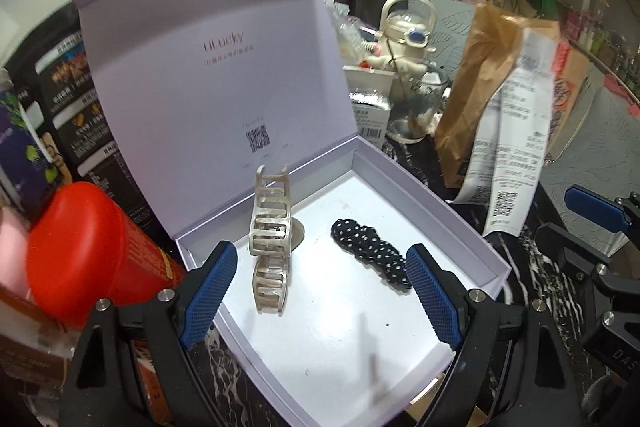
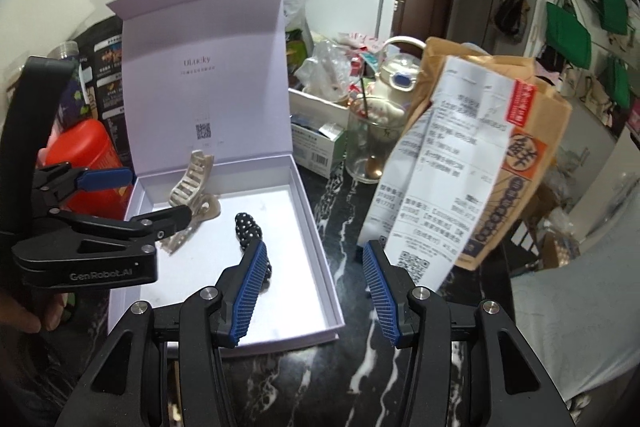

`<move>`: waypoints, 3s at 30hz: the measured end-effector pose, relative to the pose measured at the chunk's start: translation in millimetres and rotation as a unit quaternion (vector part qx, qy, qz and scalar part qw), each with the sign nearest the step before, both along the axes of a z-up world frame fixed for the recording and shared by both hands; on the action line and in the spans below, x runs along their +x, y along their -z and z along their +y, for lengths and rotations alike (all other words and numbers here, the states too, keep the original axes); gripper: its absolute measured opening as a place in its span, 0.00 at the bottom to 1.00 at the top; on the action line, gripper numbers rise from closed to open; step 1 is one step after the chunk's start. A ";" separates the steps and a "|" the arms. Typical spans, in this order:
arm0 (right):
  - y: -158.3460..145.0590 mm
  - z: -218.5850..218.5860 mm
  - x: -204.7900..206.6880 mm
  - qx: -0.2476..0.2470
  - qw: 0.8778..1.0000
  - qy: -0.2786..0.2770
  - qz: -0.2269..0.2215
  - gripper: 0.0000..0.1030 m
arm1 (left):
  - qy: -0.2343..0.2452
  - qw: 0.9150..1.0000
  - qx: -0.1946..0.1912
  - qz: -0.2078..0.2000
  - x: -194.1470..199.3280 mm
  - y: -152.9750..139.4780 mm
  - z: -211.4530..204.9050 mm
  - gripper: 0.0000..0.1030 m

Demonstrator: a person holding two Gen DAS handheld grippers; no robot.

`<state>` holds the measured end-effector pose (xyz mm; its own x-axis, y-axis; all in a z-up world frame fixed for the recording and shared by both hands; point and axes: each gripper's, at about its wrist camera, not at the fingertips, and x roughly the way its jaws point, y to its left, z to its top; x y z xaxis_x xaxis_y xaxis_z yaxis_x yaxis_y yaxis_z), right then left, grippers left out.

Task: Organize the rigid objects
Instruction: 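Withdraw both tools from the box back over the table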

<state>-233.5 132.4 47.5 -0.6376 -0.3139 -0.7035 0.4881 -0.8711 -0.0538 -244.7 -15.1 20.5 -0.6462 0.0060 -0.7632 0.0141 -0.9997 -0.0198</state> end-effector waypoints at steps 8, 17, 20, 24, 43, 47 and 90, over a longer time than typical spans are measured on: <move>-27.7 18.5 25.6 -0.016 0.999 0.001 0.032 0.53 | 0.006 0.999 -0.005 0.034 24.5 -31.9 13.5 0.84; -53.5 41.5 56.1 -0.034 0.998 0.012 0.057 0.58 | 0.021 0.998 -0.002 0.064 57.9 -61.3 28.1 0.84; -59.9 47.6 66.8 -0.035 0.997 0.015 0.068 0.60 | 0.025 0.997 -0.006 0.077 71.5 -68.6 32.4 0.84; -67.7 53.4 82.8 -0.038 0.996 0.014 0.078 0.65 | 0.037 0.995 -0.006 0.089 89.0 -76.6 37.7 0.84; -68.0 76.8 148.6 -0.051 0.995 0.011 0.090 0.72 | 0.068 0.994 0.007 0.082 153.5 -74.8 49.1 0.84; -60.9 85.8 155.4 -0.053 0.995 0.019 0.081 0.72 | 0.077 0.994 0.015 0.072 161.6 -67.2 51.9 0.84; 50.2 132.5 192.8 -0.088 0.993 0.076 -0.028 0.72 | 0.149 0.986 0.079 -0.016 198.0 40.7 77.4 0.84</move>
